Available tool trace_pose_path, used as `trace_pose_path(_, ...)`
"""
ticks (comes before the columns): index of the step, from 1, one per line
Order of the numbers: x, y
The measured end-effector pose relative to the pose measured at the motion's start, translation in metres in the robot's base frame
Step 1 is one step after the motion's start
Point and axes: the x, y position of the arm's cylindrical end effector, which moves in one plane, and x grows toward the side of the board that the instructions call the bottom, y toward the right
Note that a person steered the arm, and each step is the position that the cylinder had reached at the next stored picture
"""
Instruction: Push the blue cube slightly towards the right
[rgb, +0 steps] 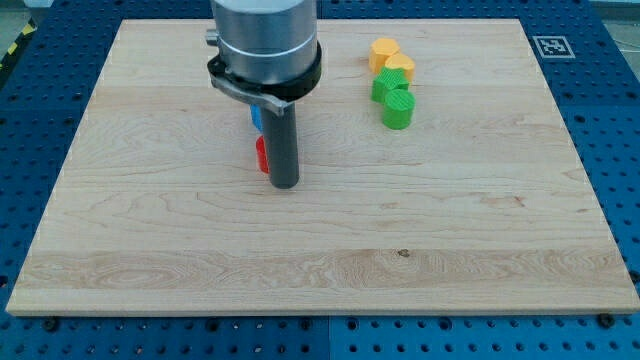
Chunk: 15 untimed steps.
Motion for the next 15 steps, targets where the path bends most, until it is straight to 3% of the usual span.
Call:
trace_pose_path(2,0.016,-0.02)
trace_pose_path(3,0.003,-0.07)
trace_pose_path(4,-0.046,-0.109)
trace_pose_path(7,-0.128,-0.092)
trace_pose_path(9,-0.127,-0.121)
trace_pose_path(12,-0.099,-0.112)
trace_pose_path(15,-0.099,-0.056)
